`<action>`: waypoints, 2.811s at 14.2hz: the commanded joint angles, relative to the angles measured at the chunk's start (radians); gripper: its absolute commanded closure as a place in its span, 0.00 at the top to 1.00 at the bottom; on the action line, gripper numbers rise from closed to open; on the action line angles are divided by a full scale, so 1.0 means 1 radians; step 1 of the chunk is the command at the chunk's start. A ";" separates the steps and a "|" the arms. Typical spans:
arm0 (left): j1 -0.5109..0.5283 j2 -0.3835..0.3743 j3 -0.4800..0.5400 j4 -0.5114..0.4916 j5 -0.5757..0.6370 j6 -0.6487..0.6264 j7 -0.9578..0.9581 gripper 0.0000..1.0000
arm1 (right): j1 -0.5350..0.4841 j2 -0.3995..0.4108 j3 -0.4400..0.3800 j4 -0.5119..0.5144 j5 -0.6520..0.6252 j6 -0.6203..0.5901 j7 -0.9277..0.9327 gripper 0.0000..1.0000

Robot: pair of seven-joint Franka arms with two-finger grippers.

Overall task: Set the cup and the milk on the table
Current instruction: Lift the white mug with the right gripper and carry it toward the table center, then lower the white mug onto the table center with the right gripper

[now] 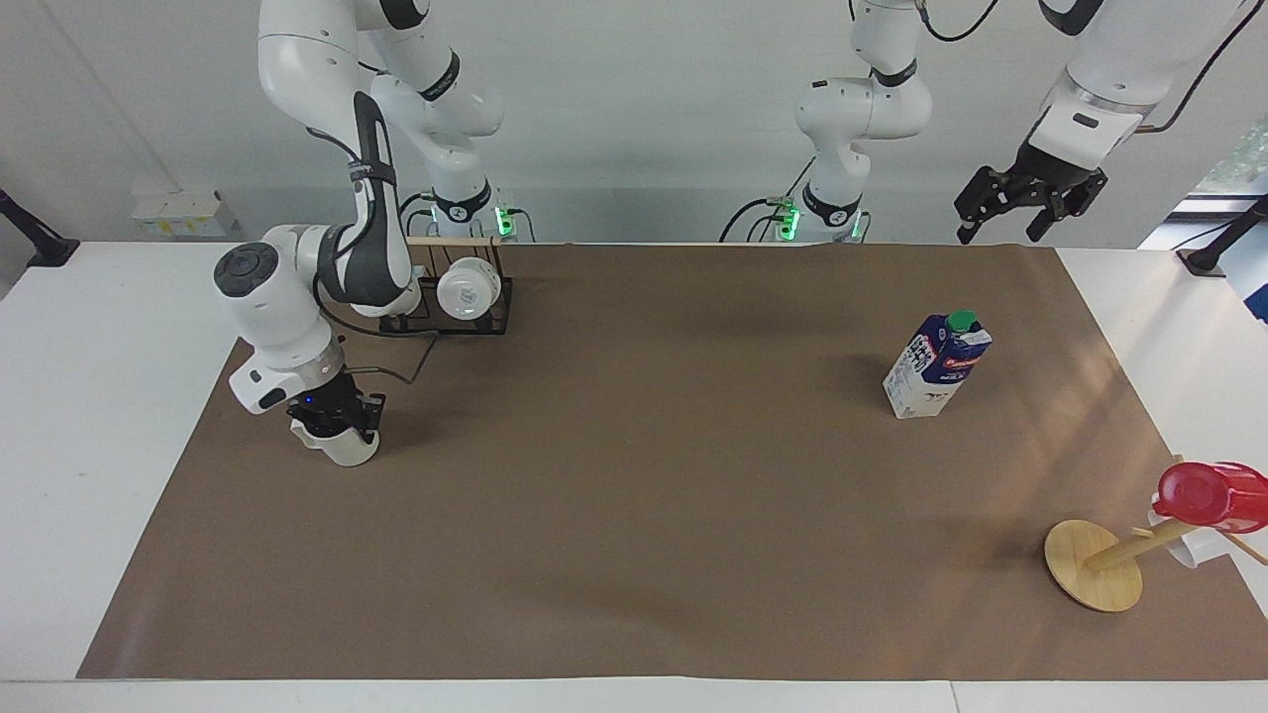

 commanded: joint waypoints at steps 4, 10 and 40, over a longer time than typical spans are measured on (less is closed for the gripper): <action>-0.002 0.009 0.002 0.022 0.016 -0.010 -0.010 1.00 | 0.037 -0.034 0.015 0.036 0.001 -0.049 0.032 0.00; 0.000 0.008 0.002 0.017 0.016 -0.012 -0.012 1.00 | 0.272 -0.040 0.014 0.204 -0.028 -0.227 0.205 0.00; 0.041 -0.078 0.005 -0.558 0.046 0.603 0.109 1.00 | 0.800 0.188 0.018 0.368 -0.163 -0.266 1.227 0.36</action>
